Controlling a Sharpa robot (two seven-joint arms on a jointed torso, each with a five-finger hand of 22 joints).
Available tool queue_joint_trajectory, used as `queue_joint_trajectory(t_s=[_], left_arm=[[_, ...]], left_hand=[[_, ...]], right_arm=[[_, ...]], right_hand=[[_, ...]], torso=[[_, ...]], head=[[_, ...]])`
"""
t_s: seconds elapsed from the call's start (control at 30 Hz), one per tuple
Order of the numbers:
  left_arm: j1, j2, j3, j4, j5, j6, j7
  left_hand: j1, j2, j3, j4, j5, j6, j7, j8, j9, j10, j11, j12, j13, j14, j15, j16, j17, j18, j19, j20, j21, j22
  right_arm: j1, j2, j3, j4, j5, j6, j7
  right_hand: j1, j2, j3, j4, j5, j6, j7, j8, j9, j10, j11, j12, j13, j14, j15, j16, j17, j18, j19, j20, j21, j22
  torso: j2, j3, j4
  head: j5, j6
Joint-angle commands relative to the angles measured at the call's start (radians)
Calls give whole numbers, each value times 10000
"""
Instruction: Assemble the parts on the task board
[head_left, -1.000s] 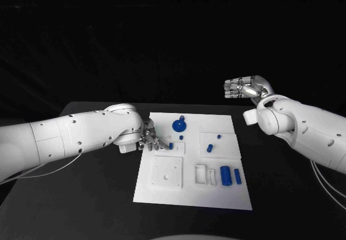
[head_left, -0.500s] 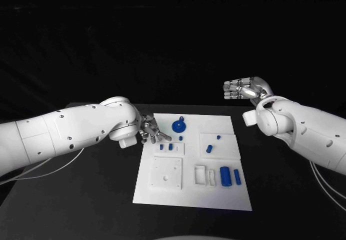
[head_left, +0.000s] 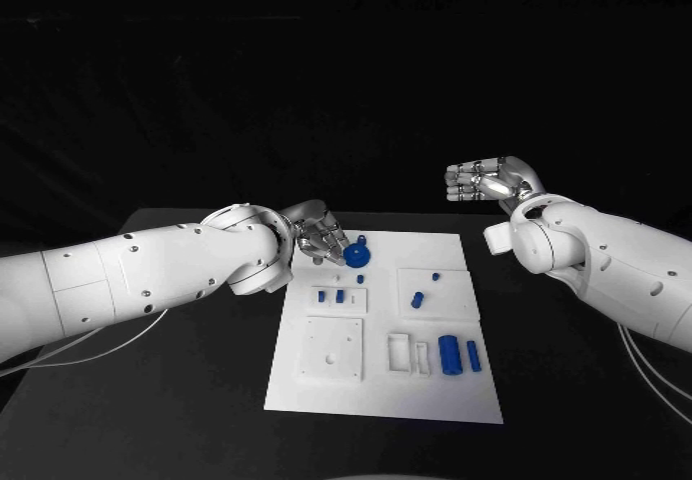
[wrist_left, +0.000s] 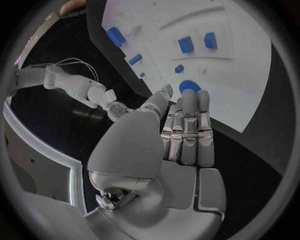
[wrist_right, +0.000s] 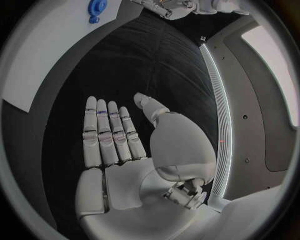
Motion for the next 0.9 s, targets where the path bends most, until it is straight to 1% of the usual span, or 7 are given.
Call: queue_joint_trajectory(t_s=[0.03, 0.17, 0.27, 0.37, 0.53, 0.67, 0.9], left_arm=[[-12, 197, -123, -231, -1774, -1048, 1771], [-120, 470, -252, -566, -2809, -1036, 2042], [-193, 671, -292, -805, -3485, -843, 2066], [-228, 844, -307, -1029, -3861, -400, 1941], [-263, 1064, -318, -1328, -4181, 111, 1893], [-306, 1211, -321, -1513, -4381, 292, 1930], [-397, 1422, -322, -1757, -4615, 632, 1983]], left_hand=[[-118, -67, 177, -55, 3, 121, -9, -37, -18, -15, -24, -44, -10, 218, -29, 222, -39, 177, 221, -21, -16, 155], [-307, -191, 405, -22, -26, 88, -49, -79, -18, 68, -79, -56, -8, 485, -102, 1162, 177, 202, 630, -101, 269, 660], [-359, -298, 528, 2, -31, 197, -81, -76, -16, -102, -118, -60, -9, 654, -208, 1532, 81, 173, 697, -169, 437, 656], [-576, -452, 364, 177, 5, 195, -113, -79, -16, -343, -110, -63, -7, 828, -254, 1685, -47, 127, 761, -215, 501, 632], [-443, -429, 342, 291, 59, 222, -132, -74, -15, -351, -132, -67, -9, 926, -298, 1818, -259, 111, 827, -257, 515, 633], [-428, -434, 380, 294, 82, 293, -180, -79, -16, -436, -157, -66, -8, 909, -332, 1860, -333, 85, 803, -284, 514, 633], [-413, -438, 371, 269, 75, 286, -180, -85, -19, -659, -126, -75, -9, 964, -311, 1969, -385, 91, 805, -268, 522, 633]], right_arm=[[-3, 3, 5, 19, 29, 141, 58], [-3, 19, 5, 31, 30, 150, 56], [-3, 33, 4, 35, 30, 157, 55], [-3, 38, 4, 44, 30, 155, 50], [-3, 44, 4, 62, 28, 148, 39], [-2, 53, 4, 75, 27, 145, 37], [-2, 62, 4, 86, 25, 146, 39]], right_hand=[[-6, 100, -67, 1, 54, -69, 11, -10, -1, -65, 12, -47, -14, -60, -32, -33, -12, 97, -65, 16, -49, -13], [17, 110, -72, -10, 59, -71, 9, -11, -1, -66, 11, -47, -15, -59, -33, -32, -12, 98, -62, 15, -47, -12], [17, 110, -72, -10, 59, -71, 9, -11, -1, -66, 11, -47, -15, -59, -33, -32, -12, 98, -62, 15, -47, -12], [17, 110, -72, -10, 59, -71, 9, -11, -1, -66, 11, -47, -15, -59, -33, -32, -12, 98, -62, 15, -47, -12], [17, 110, -72, -10, 59, -71, 9, -11, -1, -66, 11, -47, -15, -59, -33, -32, -12, 98, -62, 15, -47, -12], [11, 113, -79, -7, 80, -74, 11, -11, -2, -65, 11, -46, -14, -64, -31, -33, -12, 99, -61, 15, -46, -12], [11, 113, -79, -7, 80, -74, 11, -11, -2, -65, 11, -46, -14, -64, -31, -33, -12, 99, -61, 15, -46, -12]], torso=[[9, -1, -13], [28, -1, -35], [38, -9, -30], [35, -1, -28], [32, 1, -18], [17, -1, -13], [14, -9, -15]], head=[[4, 13], [7, 23], [11, 25], [5, 22], [-12, 12], [-10, -3], [-29, -14]])
